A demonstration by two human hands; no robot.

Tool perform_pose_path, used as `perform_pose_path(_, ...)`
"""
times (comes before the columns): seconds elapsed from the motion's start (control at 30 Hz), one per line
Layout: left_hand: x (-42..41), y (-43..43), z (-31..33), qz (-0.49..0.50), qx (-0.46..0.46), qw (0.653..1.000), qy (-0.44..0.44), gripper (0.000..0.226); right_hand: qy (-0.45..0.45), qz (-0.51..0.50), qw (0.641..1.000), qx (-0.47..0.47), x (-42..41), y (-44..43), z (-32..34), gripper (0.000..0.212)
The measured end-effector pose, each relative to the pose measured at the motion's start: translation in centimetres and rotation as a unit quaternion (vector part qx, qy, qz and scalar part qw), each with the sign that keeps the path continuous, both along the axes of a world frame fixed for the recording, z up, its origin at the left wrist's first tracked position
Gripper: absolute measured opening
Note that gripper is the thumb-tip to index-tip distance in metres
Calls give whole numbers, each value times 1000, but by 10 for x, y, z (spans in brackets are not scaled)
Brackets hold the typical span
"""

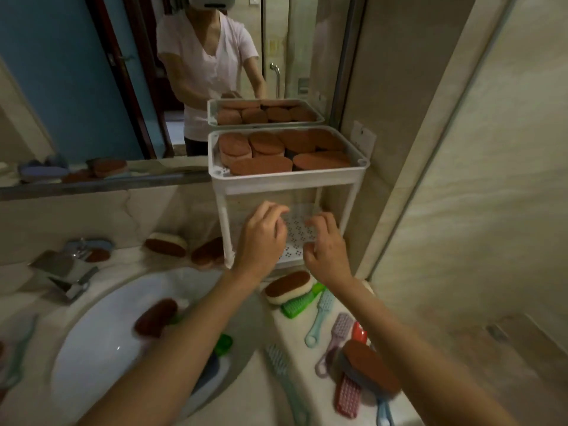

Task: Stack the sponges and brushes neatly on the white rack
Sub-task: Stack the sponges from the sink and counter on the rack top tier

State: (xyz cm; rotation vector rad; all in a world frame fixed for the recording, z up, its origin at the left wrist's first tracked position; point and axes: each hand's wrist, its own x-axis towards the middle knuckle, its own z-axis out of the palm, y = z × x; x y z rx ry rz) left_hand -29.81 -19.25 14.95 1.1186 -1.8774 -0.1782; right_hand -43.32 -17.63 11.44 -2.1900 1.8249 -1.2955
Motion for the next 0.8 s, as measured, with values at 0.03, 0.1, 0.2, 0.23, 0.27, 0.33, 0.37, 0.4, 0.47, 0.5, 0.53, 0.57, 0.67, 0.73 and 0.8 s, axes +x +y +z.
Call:
perform_pose_path(0.03, -1, 6, -16, -2, 54, 999, -8, 29, 0, -2, 998, 70, -2, 9, -18, 34)
perform_pose_path(0.1, -2, 8, -53, 11, 190, 980, -52, 26, 16, -10, 976, 215, -9, 22, -51, 35)
perform_pose_path(0.2, -1, 3, -104, 9, 353, 927, -128, 26, 42, -19, 934, 354, -20, 38, -84, 46)
perform_pose_path(0.23, 0, 1, -115, -2, 391, 908, -152, 30, 49, -24, 922, 383, -22, 42, -89, 51)
perform_pose_path(0.27, -2, -1, -127, -17, 424, 888, -178, 41, 55, -28, 910, 409, -24, 46, -94, 55)
perform_pose_path(0.33, -7, -4, -144, -38, 445, 861, -245, 65, 73, -29, 896, 438, -26, 52, -102, 59)
perform_pose_path(0.37, -10, -5, -151, -44, 435, 854, -281, 72, 82, -29, 893, 442, -27, 54, -105, 58)
perform_pose_path(0.4, -13, -6, -156, -47, 424, 850, -308, 76, 85, -29, 893, 441, -28, 56, -107, 56)
perform_pose_path(0.47, -20, -8, -164, -43, 417, 844, -336, 80, 74, -28, 897, 435, -30, 59, -109, 54)
perform_pose_path(0.5, -24, -10, -167, -33, 413, 844, -340, 80, 67, -27, 900, 430, -31, 61, -110, 53)
perform_pose_path(0.53, -28, -10, -169, -21, 405, 849, -339, 78, 61, -25, 903, 424, -33, 64, -111, 53)
perform_pose_path(0.57, -30, -11, -170, -6, 394, 856, -336, 75, 57, -22, 907, 416, -36, 66, -110, 53)
perform_pose_path(0.67, -36, -16, -168, 33, 371, 871, -320, 61, 54, -18, 919, 390, -47, 78, -112, 53)
perform_pose_path(0.73, -36, -17, -163, 51, 360, 880, -305, 55, 55, -25, 925, 374, -57, 89, -111, 66)
perform_pose_path(0.8, -37, -15, -157, 59, 347, 892, -285, 46, 68, -30, 923, 379, -71, 100, -111, 78)
